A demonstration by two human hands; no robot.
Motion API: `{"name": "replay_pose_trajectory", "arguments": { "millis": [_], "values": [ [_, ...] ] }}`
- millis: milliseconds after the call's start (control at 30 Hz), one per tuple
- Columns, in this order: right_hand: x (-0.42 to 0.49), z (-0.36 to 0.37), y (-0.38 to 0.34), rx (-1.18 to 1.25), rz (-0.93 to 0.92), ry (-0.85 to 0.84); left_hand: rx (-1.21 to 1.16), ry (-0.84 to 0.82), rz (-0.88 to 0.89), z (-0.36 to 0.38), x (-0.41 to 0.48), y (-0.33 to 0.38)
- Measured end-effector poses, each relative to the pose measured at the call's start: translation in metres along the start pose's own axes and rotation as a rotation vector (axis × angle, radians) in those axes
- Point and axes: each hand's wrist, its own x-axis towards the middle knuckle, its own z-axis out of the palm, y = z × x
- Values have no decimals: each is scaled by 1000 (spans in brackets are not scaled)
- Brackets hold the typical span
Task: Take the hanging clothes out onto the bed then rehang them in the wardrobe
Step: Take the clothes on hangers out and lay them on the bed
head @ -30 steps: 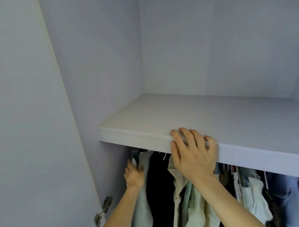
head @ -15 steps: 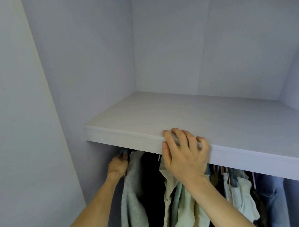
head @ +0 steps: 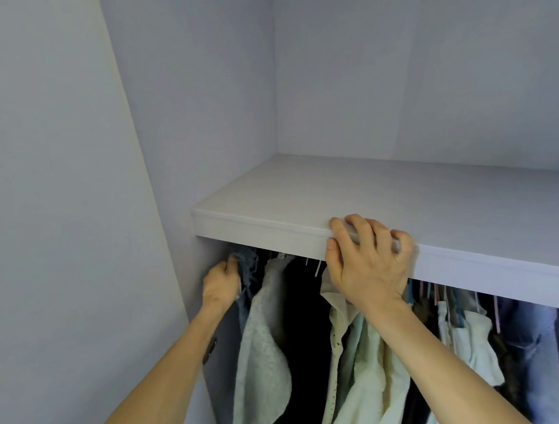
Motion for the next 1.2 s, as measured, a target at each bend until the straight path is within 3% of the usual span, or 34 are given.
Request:
{"name": "replay_pose_trajectory", "arguments": {
  "millis": [167, 300, 467, 633, 800, 967, 1200],
  "values": [
    [1, -12, -3, 46, 23, -95, -41, 35, -1, -21, -49, -32],
    [-9, -32, -21, 149, 166, -248, -73, 36, -16, -48, -87, -58],
    [-64, -43, -74, 493, 147, -386, 39, 34, -55, -91, -148, -82],
    [-109, -38, -126, 1008, 139, -894, 84, 8, -142, -132, -225, -123],
    [-140, -63, -169, 1134, -259, -1305, 171, 65, -155, -177, -322, -158],
    [-195, -138, -211, 1237, -477, -1354, 221, 156, -269, -208, -438, -183],
    [-258, -278, -251, 1499, -581, -1302, 252, 377, -504, -253, -605, -197]
  ]
}}
